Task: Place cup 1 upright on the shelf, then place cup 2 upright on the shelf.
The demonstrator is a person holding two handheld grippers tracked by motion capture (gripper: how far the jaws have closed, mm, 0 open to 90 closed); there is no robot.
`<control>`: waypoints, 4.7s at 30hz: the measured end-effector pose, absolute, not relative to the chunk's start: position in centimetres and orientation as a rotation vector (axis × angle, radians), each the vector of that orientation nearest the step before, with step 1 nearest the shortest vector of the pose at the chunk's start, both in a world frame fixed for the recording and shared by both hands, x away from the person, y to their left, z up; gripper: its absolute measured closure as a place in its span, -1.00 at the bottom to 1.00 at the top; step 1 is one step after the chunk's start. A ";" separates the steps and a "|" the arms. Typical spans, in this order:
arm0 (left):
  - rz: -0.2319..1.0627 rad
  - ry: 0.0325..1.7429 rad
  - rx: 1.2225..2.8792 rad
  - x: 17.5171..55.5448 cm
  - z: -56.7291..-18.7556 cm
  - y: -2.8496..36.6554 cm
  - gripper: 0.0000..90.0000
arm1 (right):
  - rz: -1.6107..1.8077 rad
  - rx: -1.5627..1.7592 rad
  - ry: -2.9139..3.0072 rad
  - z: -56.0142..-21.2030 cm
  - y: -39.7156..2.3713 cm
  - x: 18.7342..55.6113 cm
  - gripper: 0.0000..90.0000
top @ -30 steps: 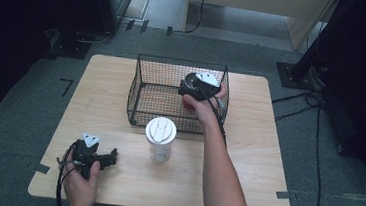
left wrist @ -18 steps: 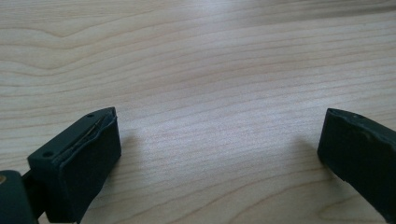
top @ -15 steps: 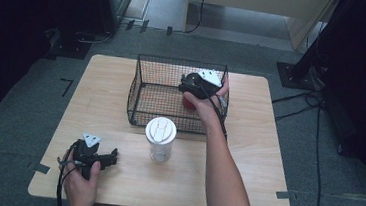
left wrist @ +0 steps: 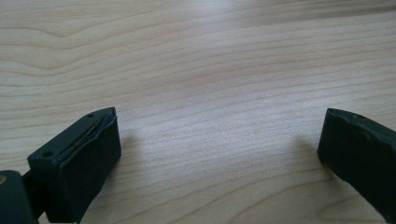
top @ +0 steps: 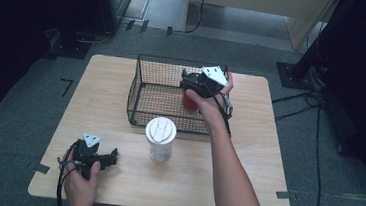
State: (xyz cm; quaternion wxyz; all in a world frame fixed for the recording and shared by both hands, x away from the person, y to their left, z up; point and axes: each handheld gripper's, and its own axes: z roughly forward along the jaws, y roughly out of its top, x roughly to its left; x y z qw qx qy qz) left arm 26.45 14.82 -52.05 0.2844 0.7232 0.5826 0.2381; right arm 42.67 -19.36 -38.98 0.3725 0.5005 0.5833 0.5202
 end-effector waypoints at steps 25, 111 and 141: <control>0.638 1.559 1.930 26.5 -52.1 14.8 -1.00 | 1.379 1.215 1.546 -38.7 -20.4 34.2 -1.00; 0.638 1.557 1.930 26.4 -52.1 14.8 -1.00 | 1.461 1.118 1.839 -45.7 -13.1 23.8 -1.00; 0.638 1.557 1.930 26.4 -52.1 14.7 -1.00 | 1.424 1.104 1.807 -46.5 -11.7 25.0 -0.65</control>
